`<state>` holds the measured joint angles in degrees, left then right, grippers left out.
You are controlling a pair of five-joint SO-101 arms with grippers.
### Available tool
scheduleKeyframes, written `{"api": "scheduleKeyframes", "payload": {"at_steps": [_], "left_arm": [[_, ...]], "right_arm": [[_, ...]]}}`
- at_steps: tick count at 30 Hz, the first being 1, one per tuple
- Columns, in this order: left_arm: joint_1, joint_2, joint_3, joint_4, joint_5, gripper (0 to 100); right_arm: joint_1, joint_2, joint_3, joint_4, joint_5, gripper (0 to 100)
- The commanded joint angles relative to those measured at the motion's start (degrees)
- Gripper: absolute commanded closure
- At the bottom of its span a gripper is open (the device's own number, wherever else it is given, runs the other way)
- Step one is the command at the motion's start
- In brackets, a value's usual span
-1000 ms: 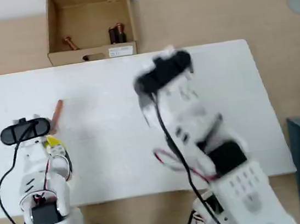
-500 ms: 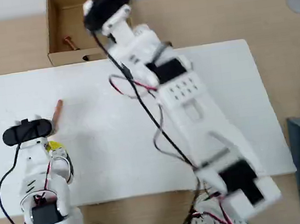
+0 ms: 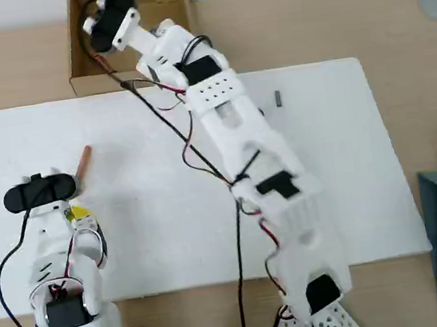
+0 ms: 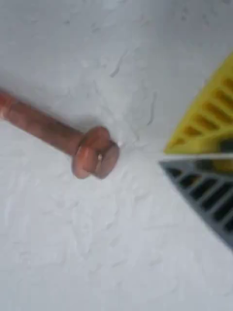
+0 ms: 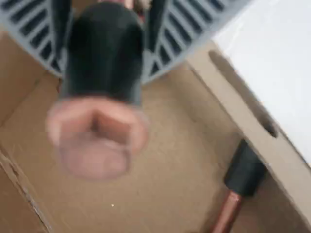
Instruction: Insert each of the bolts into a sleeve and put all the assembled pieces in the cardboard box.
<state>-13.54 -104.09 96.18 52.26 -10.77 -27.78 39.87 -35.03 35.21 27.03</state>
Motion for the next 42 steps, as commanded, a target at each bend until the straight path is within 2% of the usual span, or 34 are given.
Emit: {"api": "scheduleKeyframes", "payload": {"at_steps": [1,8,13,15,32,35,40,42], "left_arm": [[-0.09,-0.40,0.79,0.26,-0.09,100],[-0.09,-0.40,0.79,0.26,-0.09,100],[-0.09,-0.40,0.79,0.26,-0.09,100],[-0.09,-0.40,0.79,0.26,-0.09,100],[-0.09,-0.40,0.79,0.26,-0.09,100],[-0.18,-0.40,0.79,0.26,-0.09,100],[-0.26,-0.40,0.79,0.26,-0.09,100],[-0.26,-0.40,0.79,0.26,-0.09,100]], "right_arm": [[0.48,7.34,-14.99,-1.85,4.48,98.8],[0.13,21.14,-33.54,3.16,7.47,98.0],[0.13,26.33,-42.51,8.18,7.56,85.6],[0.13,27.56,-44.88,9.85,7.47,84.0],[0.40,26.59,-47.52,13.27,7.30,84.6],[0.48,24.75,-47.60,16.79,3.87,87.4],[1.19,20.44,-47.60,24.44,-1.05,99.3],[1.89,18.95,-47.60,27.69,-3.69,98.4]]}}
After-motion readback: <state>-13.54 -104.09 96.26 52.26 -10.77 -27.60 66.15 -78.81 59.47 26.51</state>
